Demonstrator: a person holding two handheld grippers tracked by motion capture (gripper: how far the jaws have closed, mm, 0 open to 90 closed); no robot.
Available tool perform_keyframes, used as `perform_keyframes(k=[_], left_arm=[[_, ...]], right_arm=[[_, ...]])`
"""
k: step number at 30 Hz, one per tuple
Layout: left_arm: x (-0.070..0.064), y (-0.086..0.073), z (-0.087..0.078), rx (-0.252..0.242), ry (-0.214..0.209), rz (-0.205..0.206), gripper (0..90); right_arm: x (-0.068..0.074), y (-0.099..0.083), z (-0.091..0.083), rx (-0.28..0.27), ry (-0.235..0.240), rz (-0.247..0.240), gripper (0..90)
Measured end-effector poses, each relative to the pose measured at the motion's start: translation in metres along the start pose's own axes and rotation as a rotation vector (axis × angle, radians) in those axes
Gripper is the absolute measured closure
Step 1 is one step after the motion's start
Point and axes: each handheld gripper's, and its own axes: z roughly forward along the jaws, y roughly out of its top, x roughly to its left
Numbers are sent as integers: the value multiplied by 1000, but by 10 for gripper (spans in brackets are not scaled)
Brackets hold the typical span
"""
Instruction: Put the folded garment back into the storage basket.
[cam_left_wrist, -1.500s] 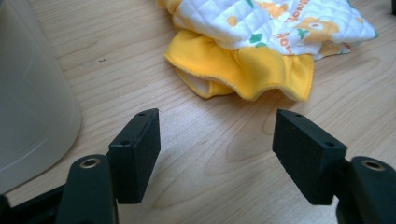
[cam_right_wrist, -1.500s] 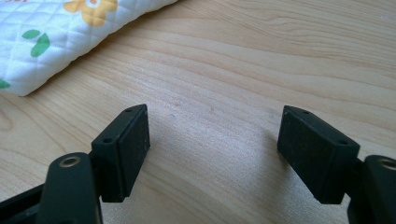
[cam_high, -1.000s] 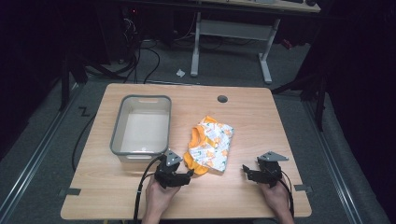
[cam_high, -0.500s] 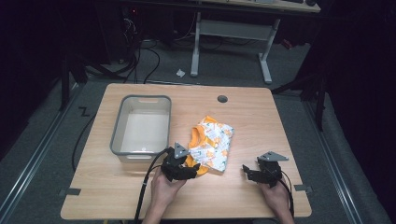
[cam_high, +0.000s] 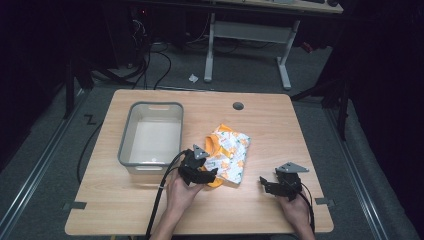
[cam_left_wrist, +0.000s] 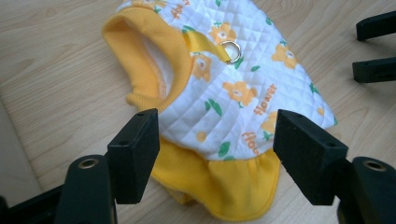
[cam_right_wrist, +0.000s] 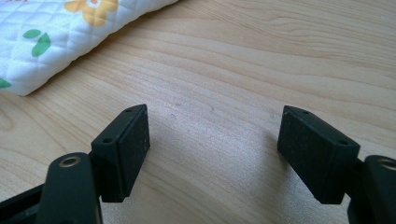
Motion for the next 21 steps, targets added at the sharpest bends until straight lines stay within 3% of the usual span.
perform_keyframes(k=[5, 8, 16, 21], left_arm=[[1, 9, 9, 2, -1, 13, 307], [4, 13, 14, 11, -7, -13, 306], [10, 21, 24, 6, 9, -31, 289], [14, 30, 34, 30, 35, -41, 253]], right_arm=[[0, 0, 0, 0, 0, 0, 253], [0, 0, 0, 0, 0, 1, 253], [0, 0, 0, 0, 0, 0, 253], [0, 0, 0, 0, 0, 0, 253]])
